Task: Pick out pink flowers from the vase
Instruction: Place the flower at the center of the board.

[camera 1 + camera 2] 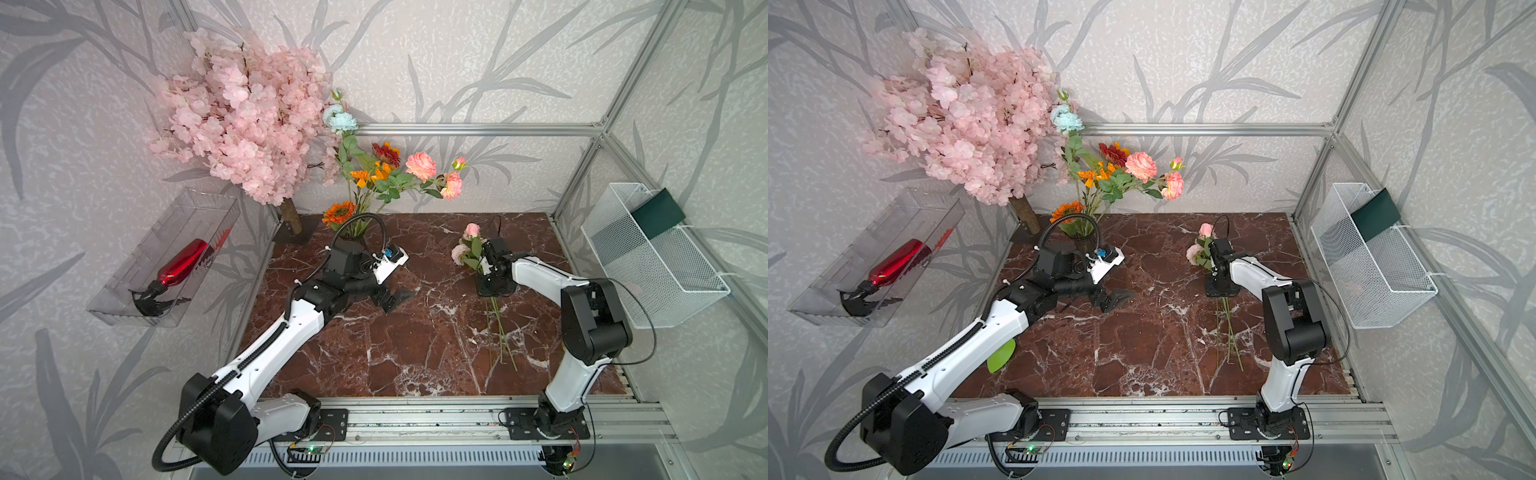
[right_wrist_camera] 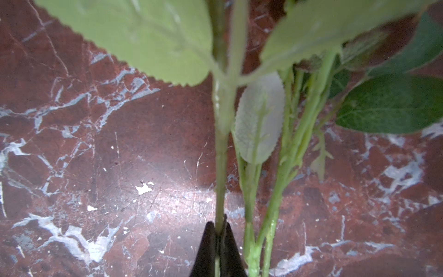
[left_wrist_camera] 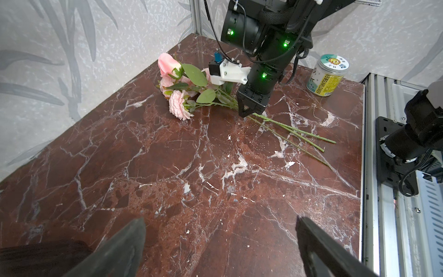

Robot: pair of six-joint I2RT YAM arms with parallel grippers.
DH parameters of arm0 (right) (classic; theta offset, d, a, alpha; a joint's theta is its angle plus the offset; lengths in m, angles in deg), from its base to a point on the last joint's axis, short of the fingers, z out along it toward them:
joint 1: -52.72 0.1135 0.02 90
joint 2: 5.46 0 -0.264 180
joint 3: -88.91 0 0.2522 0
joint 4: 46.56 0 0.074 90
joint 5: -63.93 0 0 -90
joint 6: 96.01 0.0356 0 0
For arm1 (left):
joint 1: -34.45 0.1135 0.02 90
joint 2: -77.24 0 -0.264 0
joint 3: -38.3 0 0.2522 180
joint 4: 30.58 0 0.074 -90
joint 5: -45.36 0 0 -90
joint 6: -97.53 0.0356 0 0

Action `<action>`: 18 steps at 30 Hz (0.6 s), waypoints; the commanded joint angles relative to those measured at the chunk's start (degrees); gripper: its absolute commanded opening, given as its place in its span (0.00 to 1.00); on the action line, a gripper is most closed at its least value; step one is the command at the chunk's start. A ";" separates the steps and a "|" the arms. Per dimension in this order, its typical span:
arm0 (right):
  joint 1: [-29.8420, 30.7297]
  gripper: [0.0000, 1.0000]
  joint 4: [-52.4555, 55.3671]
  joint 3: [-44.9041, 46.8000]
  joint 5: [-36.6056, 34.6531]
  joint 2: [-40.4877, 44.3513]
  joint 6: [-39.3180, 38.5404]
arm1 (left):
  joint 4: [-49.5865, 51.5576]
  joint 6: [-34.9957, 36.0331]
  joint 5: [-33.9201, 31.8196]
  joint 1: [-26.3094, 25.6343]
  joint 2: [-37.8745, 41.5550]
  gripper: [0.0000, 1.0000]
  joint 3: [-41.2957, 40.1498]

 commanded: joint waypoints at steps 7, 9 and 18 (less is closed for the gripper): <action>0.29 0.25 -0.64 0.90 -0.34 0.50 1.20 | -0.20 1.48 -2.24 -0.14 1.66 0.99 -0.03; 0.29 0.27 -0.46 0.84 -0.34 0.97 1.21 | -0.71 1.28 -3.83 -0.14 1.65 0.98 -0.18; 0.27 0.46 -0.12 1.95 -0.73 5.62 1.46 | -1.99 0.70 -4.12 -0.15 1.62 0.96 -0.66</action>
